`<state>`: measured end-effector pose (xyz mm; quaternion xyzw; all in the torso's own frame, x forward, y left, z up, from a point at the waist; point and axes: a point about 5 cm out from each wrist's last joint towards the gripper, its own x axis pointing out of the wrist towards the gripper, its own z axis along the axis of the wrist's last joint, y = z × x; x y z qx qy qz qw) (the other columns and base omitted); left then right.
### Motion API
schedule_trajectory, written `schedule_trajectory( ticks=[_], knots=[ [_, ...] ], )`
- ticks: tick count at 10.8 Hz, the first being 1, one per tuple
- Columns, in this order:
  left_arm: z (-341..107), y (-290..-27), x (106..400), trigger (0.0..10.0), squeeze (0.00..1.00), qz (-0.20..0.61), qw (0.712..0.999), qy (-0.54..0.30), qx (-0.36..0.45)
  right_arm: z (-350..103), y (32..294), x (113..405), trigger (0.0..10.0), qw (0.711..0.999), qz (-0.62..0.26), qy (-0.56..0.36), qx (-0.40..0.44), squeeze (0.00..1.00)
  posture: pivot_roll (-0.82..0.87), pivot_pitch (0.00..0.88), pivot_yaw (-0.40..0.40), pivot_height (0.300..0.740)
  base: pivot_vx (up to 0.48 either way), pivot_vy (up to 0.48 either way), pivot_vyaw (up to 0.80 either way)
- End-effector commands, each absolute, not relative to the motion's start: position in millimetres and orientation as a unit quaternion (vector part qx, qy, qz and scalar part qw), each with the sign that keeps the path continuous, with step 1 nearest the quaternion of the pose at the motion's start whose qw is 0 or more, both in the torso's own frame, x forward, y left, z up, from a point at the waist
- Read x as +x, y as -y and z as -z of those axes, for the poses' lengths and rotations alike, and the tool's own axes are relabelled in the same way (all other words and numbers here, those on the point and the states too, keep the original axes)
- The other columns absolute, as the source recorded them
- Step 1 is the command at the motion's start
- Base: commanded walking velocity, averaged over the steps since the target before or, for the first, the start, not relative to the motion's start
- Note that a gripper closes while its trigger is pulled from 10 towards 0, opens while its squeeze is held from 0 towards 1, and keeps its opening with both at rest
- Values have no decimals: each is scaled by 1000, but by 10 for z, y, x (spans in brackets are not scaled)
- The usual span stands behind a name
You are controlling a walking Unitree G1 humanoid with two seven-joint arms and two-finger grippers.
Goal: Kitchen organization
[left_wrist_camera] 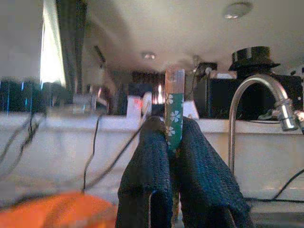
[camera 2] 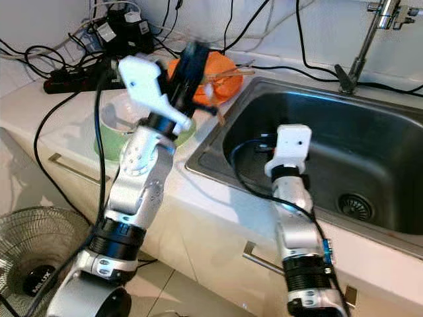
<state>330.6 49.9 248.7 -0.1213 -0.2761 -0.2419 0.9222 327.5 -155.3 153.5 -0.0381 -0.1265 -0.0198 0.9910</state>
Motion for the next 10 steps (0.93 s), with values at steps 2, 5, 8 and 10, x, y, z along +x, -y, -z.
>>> schedule_trajectory(
  ticks=[2,5,8,10],
  knots=[
    [-2433,-535,3340,10000,0,245,924,262,-130,-1597,1651,3286,10000,987,27,141,-73,1000,29,0,77,740,0,0,0],
    [-2405,-547,3364,10000,0,253,923,254,-144,-1657,1792,3292,10000,984,22,146,-100,725,25,0,88,740,0,0,0],
    [-2388,-527,3383,10000,0,264,918,241,-172,-1775,1690,3268,10000,973,-101,157,-134,0,20,0,90,740,0,0,0],
    [-2319,-516,3390,10000,0,273,918,225,-180,-1798,1625,3245,10000,966,-154,155,-138,0,20,0,91,740,0,0,0]
  ],
)
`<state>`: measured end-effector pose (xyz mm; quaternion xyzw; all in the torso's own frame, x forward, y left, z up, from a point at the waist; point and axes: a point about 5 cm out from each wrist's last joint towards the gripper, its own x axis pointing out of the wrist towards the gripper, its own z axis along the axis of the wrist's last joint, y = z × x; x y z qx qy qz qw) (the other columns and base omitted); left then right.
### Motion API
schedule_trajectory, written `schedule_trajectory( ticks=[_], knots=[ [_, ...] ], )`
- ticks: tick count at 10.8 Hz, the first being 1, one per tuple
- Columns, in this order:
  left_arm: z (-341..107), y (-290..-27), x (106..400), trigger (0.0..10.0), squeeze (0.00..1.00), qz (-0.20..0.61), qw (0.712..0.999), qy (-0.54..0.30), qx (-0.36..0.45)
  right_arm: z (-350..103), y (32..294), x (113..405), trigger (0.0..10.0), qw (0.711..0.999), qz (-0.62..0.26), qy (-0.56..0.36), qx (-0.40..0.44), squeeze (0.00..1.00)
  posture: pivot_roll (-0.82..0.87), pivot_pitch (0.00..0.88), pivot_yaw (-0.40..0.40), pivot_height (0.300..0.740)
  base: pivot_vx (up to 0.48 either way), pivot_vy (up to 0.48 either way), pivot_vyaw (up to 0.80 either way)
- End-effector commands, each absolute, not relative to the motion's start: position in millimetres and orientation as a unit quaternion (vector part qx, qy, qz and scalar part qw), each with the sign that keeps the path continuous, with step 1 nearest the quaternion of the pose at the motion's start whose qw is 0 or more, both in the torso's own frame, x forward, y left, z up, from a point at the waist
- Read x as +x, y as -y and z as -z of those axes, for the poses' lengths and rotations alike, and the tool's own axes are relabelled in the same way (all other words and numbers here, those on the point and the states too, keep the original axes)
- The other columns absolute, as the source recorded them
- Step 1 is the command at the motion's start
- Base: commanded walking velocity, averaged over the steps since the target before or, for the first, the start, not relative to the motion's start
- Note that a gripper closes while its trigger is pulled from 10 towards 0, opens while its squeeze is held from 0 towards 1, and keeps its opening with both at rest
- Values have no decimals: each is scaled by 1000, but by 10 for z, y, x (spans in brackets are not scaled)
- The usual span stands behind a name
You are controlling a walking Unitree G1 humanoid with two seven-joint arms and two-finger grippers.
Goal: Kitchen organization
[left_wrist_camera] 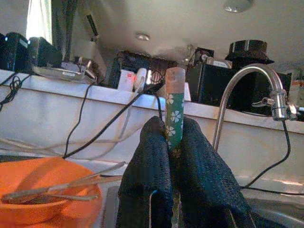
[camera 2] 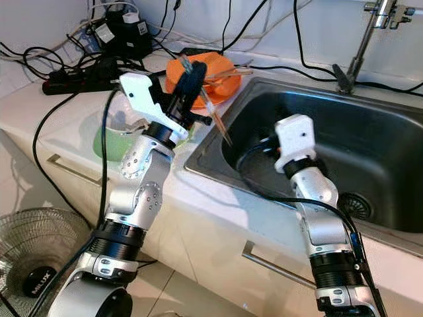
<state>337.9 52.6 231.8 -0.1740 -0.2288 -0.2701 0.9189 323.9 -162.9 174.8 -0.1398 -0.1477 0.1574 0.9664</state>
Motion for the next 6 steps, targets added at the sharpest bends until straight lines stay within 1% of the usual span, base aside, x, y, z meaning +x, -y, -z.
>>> schedule_trajectory(
  ticks=[1,2,3,6],
  knots=[
    [-2279,-517,3387,10000,0,276,918,218,-181,-1810,1587,3216,10000,960,-188,154,-139,0,19,0,93,740,0,0,0],
    [-2256,-513,3381,10000,0,281,918,213,-182,-1817,1536,3154,10000,949,-239,150,-141,0,14,0,97,740,0,0,0],
    [-2249,-512,3377,10000,0,285,917,212,-181,-1810,1527,3107,10000,942,-267,145,-141,0,10,0,99,740,0,0,0],
    [-2245,-495,3375,10000,0,294,915,212,-179,-1783,1528,3019,10000,931,-313,127,-135,0,3,0,106,740,0,0,0]
  ],
)
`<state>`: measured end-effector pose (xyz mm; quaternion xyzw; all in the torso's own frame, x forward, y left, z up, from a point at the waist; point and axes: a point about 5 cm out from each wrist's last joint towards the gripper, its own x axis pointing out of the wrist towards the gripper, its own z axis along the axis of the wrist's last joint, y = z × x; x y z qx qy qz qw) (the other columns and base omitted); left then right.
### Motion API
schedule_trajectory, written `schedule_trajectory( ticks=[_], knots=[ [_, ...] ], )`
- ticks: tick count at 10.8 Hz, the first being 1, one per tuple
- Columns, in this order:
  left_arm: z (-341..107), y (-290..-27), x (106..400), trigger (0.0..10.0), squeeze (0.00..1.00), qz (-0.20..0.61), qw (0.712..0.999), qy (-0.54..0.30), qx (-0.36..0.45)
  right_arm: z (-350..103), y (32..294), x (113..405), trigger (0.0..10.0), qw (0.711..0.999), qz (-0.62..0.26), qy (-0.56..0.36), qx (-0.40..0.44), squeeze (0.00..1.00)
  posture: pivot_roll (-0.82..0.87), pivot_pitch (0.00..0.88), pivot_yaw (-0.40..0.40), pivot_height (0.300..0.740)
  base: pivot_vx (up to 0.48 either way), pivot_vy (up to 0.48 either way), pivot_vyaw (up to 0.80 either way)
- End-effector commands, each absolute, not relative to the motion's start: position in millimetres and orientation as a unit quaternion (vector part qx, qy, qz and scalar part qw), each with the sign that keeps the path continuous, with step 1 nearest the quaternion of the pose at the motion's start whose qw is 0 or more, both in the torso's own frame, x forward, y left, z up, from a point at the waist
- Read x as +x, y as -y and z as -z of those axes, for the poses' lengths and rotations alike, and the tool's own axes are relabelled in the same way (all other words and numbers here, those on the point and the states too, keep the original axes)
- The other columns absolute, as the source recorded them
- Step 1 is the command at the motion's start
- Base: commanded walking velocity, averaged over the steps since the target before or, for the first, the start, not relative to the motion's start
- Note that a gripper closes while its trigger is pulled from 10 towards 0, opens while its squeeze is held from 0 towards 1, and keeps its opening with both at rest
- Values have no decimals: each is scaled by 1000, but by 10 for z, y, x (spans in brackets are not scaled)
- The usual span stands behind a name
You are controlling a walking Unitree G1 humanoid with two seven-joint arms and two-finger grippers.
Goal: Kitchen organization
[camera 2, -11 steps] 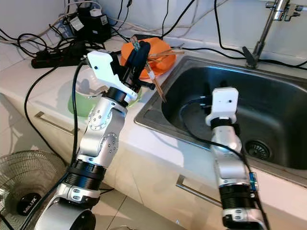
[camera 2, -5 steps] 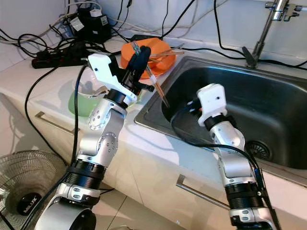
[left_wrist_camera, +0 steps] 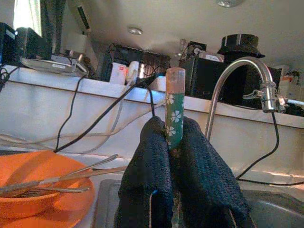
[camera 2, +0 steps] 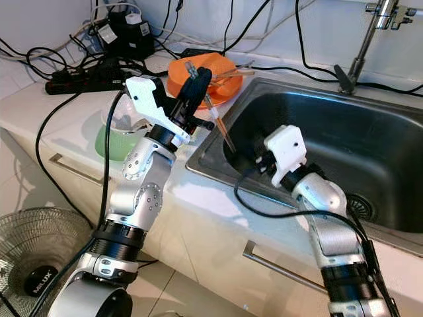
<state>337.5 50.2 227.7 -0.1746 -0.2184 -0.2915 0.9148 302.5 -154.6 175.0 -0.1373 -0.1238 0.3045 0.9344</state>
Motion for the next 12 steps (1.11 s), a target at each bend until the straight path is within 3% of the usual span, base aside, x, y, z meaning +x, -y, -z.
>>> schedule_trajectory(
  ticks=[1,8,12],
  knots=[
    [-2246,-487,3371,10000,0,298,913,211,-180,-1780,1517,3008,10000,930,-317,126,-135,0,2,0,106,740,0,0,0],
    [-2211,-254,3235,10000,0,397,882,185,-176,-1754,1316,3023,10000,931,-320,134,-118,0,12,0,111,740,0,0,0],
    [-2224,-219,3193,10000,0,422,871,181,-172,-1756,1338,3114,10000,945,-266,139,-127,0,18,0,111,740,0,0,0]
  ],
)
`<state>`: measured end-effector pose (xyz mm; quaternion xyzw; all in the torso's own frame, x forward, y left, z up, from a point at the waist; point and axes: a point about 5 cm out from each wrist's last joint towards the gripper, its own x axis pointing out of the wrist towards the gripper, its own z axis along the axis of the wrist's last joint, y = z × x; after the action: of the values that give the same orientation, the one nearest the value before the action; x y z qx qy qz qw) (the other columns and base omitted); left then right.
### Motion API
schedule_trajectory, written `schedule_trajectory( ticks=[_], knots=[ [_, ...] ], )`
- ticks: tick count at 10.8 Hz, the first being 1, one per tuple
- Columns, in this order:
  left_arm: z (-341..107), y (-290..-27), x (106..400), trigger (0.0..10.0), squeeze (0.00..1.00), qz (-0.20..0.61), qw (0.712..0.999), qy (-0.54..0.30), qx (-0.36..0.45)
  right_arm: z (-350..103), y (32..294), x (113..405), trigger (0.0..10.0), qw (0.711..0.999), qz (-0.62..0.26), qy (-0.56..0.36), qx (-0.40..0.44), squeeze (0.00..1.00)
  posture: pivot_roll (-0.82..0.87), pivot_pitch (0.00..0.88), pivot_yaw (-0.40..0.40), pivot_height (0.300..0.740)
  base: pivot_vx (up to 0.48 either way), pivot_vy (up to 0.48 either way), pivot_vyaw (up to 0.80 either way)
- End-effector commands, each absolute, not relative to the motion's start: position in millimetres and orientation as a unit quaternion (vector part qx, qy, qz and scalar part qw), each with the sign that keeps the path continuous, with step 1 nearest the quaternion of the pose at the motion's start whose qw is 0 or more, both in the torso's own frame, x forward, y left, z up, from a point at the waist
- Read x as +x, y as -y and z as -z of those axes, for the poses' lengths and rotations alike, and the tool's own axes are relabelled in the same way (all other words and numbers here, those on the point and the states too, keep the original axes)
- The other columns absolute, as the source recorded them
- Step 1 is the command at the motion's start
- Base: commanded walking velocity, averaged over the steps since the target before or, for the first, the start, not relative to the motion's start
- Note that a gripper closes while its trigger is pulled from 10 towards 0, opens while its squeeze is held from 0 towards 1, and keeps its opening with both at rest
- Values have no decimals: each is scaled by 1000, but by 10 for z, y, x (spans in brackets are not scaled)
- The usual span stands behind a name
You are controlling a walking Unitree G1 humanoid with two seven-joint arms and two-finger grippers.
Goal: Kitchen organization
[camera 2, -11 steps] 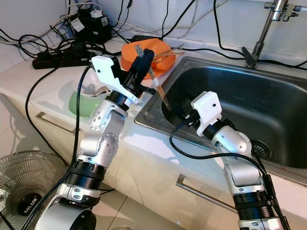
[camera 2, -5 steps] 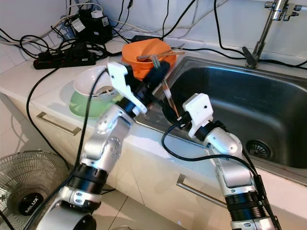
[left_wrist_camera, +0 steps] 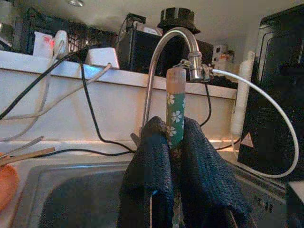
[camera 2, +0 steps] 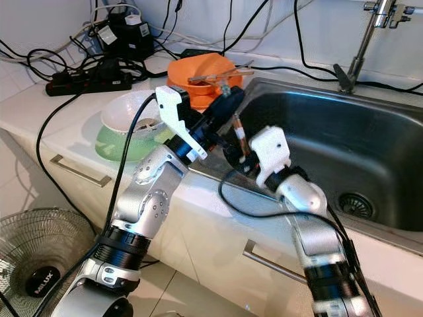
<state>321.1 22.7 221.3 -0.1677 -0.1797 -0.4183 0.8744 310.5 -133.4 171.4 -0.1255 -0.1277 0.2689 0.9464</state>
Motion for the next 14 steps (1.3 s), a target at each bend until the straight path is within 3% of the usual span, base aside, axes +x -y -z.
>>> schedule_trajectory(
  ticks=[1,2,3,4,9,10,14],
  knots=[
    [-2223,-219,3191,10000,0,423,871,180,-172,-1763,1354,3133,10000,948,-255,140,-129,0,19,0,111,740,0,0,0],
    [-2224,-221,3191,10000,0,423,871,180,-170,-1766,1365,3150,9255,950,-247,139,-133,0,20,0,109,740,0,0,0],
    [-2223,-224,3190,10000,0,424,872,180,-168,-1762,1372,3160,627,951,-240,140,-139,0,21,0,109,740,0,0,0],
    [-2222,-231,3193,10000,0,422,873,180,-165,-1762,1371,3165,0,951,-239,141,-139,0,21,0,110,740,0,0,0],
    [-2210,-241,3211,10000,0,414,880,179,-145,-1726,1363,3185,0,951,-236,138,-145,0,25,0,110,740,0,0,0],
    [-2204,-245,3213,10000,1000,412,882,180,-140,-1724,1363,3185,0,951,-236,138,-145,0,24,0,110,740,0,0,0],
    [-2182,-224,3204,10000,1000,416,882,173,-138,-1721,1400,3208,0,955,-220,139,-145,0,25,0,110,740,0,0,0]
  ],
)
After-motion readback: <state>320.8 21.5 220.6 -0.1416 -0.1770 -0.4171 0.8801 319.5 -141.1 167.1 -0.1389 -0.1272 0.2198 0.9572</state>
